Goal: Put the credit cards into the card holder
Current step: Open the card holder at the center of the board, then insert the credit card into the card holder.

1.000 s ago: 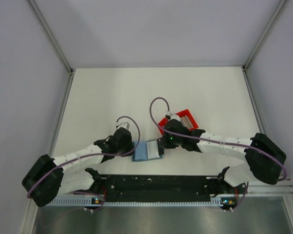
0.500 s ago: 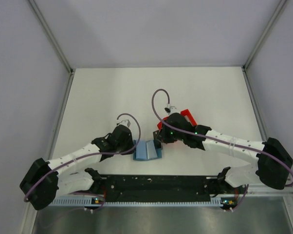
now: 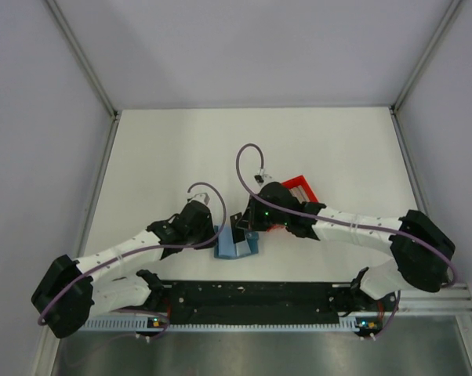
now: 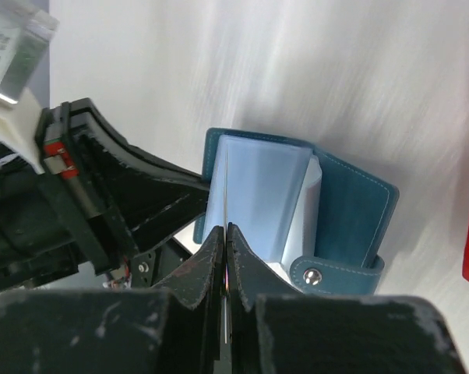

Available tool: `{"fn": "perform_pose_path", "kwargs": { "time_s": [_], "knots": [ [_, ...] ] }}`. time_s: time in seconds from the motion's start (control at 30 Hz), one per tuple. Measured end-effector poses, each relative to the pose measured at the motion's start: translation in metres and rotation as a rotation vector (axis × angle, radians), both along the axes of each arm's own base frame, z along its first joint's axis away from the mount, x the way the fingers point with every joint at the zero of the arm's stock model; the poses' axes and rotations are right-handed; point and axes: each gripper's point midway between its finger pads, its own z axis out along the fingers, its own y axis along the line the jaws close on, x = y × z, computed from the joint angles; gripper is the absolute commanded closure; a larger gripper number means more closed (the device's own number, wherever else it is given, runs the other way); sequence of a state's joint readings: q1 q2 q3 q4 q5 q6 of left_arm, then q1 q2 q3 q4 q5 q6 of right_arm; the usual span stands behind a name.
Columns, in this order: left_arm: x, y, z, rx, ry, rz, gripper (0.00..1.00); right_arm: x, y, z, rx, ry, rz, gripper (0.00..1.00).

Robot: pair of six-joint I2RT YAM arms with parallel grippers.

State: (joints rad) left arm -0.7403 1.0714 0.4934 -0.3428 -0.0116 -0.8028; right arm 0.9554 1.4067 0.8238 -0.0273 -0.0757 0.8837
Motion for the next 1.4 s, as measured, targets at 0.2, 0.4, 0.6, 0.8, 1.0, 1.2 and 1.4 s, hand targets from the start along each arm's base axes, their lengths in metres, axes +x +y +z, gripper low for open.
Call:
{"fn": "perform_pose_path", "kwargs": {
  "time_s": [0.2, 0.4, 0.6, 0.8, 1.0, 1.2, 1.4],
  "knots": [
    [0.0, 0.0, 0.0, -0.003, 0.003, 0.005, 1.0, -0.005, 0.005, -0.027, -0.025, 0.053, 0.015, 1.0],
    [0.0, 0.0, 0.0, -0.004, 0.003, 0.006, 1.0, -0.01, -0.001, -0.048, -0.054, 0.079, 0.018, 1.0],
    [0.002, -0.001, -0.004, -0.002, 0.001, 0.008, 1.0, -0.014, -0.01, -0.072, -0.071, 0.12, 0.016, 1.0],
    [0.001, 0.003, -0.018, 0.014, 0.002, 0.019, 1.0, -0.013, -0.01, -0.077, -0.039, 0.13, 0.016, 1.0],
    [0.002, 0.003, -0.025, 0.009, -0.004, 0.03, 1.0, -0.012, -0.008, -0.082, 0.005, 0.149, 0.013, 1.0],
    [0.005, 0.0, -0.025, 0.002, -0.011, 0.03, 1.0, -0.006, -0.012, -0.086, 0.036, 0.168, -0.006, 1.0],
    [0.007, -0.002, -0.025, -0.004, -0.015, 0.033, 1.0, -0.002, -0.008, -0.088, 0.07, 0.177, -0.008, 1.0]
  ]
}}
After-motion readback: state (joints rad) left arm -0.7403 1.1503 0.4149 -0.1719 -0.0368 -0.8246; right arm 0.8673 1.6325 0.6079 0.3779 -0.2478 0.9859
